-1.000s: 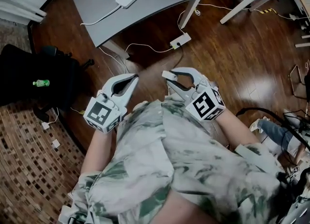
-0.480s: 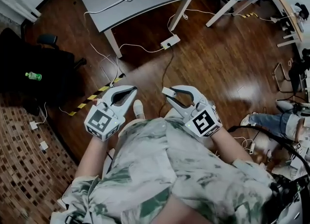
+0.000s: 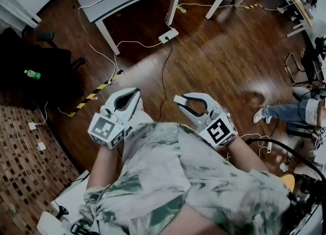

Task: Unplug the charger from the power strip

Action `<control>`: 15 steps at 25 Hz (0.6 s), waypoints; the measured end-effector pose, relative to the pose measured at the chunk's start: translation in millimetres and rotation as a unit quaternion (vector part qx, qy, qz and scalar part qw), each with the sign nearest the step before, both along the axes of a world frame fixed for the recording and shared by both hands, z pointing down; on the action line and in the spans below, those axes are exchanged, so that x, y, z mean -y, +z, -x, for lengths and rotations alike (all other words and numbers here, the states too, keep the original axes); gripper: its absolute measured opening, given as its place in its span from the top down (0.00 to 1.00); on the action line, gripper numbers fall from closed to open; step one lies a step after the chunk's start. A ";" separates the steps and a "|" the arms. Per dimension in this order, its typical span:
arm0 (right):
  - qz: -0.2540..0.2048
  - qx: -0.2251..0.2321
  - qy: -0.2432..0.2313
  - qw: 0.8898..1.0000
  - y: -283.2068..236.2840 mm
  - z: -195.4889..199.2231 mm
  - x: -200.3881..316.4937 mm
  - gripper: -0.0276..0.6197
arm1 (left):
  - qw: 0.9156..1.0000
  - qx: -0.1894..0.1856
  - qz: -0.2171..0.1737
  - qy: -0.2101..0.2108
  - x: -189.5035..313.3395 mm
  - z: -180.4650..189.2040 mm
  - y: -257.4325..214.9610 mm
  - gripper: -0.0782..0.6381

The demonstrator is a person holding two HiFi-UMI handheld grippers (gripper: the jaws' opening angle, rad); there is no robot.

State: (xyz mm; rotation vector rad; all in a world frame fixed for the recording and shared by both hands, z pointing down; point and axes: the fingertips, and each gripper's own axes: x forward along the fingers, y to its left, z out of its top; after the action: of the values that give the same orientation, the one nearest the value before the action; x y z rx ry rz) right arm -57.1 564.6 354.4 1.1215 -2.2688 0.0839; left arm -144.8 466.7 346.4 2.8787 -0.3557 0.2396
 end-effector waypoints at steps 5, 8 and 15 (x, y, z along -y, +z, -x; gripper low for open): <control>-0.006 0.002 0.018 1.000 4.5 -20.3 -59.0 0.79 | 1.000 0.006 -0.007 0.019 -50.8 -17.2 -3.6 0.89; -0.011 0.006 0.028 1.000 6.7 -30.7 -77.0 0.79 | 1.000 0.022 -0.009 0.020 -63.1 -23.7 -4.2 0.89; -0.015 0.019 0.044 0.999 -2.2 -26.0 -98.6 0.79 | 0.999 0.034 -0.015 0.034 -90.4 -19.5 -12.3 0.89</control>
State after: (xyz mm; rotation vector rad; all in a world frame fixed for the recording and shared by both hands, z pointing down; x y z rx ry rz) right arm -31.1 663.2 352.3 1.2458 -2.2603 0.1062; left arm -125.3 557.1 334.1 2.9208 -0.2756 0.3487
